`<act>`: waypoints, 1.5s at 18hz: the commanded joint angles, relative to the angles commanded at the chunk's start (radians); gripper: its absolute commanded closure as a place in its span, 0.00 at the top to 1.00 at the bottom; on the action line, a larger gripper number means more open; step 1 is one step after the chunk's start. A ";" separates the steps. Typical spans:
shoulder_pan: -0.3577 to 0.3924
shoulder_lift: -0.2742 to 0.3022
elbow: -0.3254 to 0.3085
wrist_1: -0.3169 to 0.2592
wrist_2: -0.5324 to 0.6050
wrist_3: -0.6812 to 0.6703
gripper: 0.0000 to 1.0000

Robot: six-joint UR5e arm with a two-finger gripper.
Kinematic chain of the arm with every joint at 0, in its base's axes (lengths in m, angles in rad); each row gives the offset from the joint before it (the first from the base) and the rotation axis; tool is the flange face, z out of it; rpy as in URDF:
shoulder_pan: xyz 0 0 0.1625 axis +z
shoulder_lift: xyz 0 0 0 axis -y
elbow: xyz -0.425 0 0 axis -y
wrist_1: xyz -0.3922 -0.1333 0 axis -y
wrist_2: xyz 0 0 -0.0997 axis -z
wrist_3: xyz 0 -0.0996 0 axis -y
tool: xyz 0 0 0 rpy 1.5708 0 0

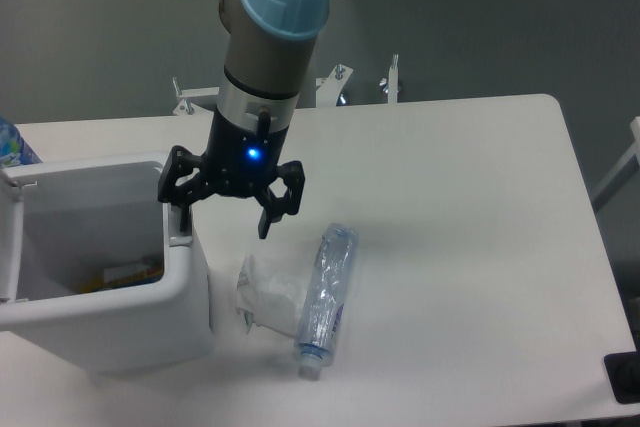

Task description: Open the trash can

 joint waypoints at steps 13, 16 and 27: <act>0.207 -0.001 0.166 0.137 0.156 0.061 1.00; 0.265 0.003 0.161 0.118 0.241 0.197 1.00; 0.385 0.006 0.120 -0.041 0.425 0.820 1.00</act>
